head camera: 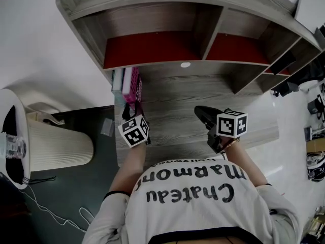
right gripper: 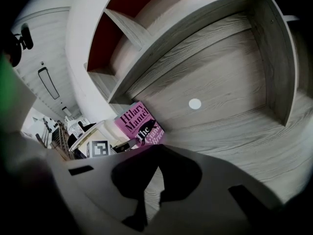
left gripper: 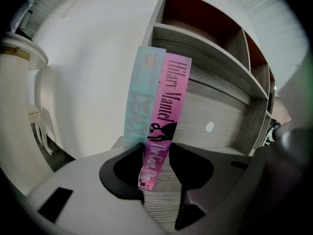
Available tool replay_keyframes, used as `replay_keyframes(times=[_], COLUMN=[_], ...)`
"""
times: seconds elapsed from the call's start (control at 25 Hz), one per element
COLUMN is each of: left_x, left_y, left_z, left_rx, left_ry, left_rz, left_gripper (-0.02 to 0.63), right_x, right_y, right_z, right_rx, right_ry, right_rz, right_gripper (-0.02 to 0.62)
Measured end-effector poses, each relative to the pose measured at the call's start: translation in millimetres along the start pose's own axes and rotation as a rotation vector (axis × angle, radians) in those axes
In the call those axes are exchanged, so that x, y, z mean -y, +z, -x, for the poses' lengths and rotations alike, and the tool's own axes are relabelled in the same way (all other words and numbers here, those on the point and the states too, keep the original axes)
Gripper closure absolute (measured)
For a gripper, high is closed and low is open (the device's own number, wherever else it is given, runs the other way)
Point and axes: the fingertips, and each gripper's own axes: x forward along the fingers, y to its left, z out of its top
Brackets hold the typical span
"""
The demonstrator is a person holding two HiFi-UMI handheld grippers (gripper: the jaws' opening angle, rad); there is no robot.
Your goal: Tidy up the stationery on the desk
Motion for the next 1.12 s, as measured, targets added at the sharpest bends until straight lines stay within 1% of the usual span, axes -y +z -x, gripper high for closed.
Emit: replay_keyframes(times=[0.24, 0.36, 0.44, 0.6, 0.92, 1.12], left_x=[1, 1, 0, -1, -2, -3], left_y=[-2, -1, -2, -3, -3, -6], left_z=[0, 1, 1, 0, -2, -2], left_rx=[-0.036, -0.047, -0.055, -0.067, -0.056, -0.072], left_ry=[-0.062, -0.086, -0.089, -0.074, -0.033, -0.005], left_rz=[-0.042, -0.045, -0.025, 0.04, 0.1, 0.106], left_gripper=[0.431, 0.433, 0.433, 0.43, 0.43, 0.43], right_x=[-9, -14, -18, -22, -24, -13], right_y=[-9, -17, -23, -31, -31, -33], right_z=[0, 0, 0, 3, 20, 39], right_rx=[0.044, 0.052, 0.047, 0.032, 0.051, 0.06], right_ry=[-0.023, -0.03, -0.034, -0.047, -0.057, -0.076], right_rz=[-0.016, -0.019, -0.018, -0.014, 0.006, -0.008], right_gripper=[0.581, 0.581, 0.581, 0.581, 0.581, 0.581])
